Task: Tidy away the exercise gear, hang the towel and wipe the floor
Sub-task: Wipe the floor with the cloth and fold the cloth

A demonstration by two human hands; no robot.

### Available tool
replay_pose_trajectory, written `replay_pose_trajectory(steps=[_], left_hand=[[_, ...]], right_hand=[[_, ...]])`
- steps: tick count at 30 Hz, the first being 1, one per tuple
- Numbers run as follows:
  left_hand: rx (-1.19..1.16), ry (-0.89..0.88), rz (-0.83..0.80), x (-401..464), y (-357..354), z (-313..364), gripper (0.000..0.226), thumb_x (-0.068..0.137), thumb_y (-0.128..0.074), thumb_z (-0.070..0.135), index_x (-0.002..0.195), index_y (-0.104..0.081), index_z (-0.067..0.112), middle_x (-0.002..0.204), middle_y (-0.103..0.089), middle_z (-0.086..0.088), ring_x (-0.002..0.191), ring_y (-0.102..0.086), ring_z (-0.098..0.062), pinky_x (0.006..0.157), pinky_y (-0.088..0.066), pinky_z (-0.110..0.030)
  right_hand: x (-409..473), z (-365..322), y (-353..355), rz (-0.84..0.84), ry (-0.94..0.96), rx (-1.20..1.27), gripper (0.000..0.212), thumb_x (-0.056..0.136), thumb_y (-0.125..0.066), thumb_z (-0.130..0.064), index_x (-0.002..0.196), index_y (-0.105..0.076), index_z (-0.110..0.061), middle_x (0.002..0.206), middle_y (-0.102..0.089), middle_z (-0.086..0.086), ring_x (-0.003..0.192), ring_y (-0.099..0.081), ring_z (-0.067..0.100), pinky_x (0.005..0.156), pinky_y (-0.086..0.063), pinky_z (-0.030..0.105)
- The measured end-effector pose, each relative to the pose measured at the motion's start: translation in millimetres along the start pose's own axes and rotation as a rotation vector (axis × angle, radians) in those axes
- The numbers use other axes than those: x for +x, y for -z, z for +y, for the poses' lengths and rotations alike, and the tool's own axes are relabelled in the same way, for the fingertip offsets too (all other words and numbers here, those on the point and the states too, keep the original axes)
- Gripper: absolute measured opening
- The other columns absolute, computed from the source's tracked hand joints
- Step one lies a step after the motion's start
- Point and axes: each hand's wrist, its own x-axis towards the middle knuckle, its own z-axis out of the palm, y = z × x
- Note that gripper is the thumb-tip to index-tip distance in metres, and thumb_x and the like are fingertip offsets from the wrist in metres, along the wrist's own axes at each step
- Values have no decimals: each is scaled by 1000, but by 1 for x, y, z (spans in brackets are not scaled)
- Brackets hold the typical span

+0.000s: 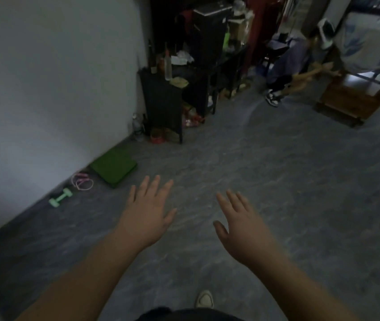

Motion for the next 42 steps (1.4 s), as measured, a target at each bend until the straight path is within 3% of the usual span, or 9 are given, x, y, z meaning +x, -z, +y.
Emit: replay_pose_trajectory(steps=[10,23,31,42], left_hand=[[-68,126,13,235,29,-80,73,98,-33,60,156,5,35,166,5,-3,152,9,-27,122,-1,-51],[-32,75,16,585,108,-224,73,98,-33,60,156,0,33,166,0,-4,152,6,-26,122,-2,-51],[-26,52,-51,785,112,-245,73,97,-36,59,156,0,36,166,0,-1,152,4,-24,122,-1,-49],[-66,96,-182,1052,98,-263,69,98,-38,53,156,-6,32,166,-6,-3,152,0,-26,123,-8,-49]], right_hand=[[276,15,42,-35,70,-72,71,100,-37,-54,157,0,-35,167,-1,-3,153,4,20,124,-13,42],[656,-43,77,-12,93,1,70,101,-38,-51,157,-1,-35,167,-1,-5,153,4,18,124,-11,41],[836,27,81,-28,-15,29,70,100,-40,-51,157,-2,-33,167,-4,-3,153,1,19,123,-17,42],[1136,87,83,-150,74,15,68,99,-44,-42,157,-9,-28,165,-14,1,152,-10,22,119,-23,42]])
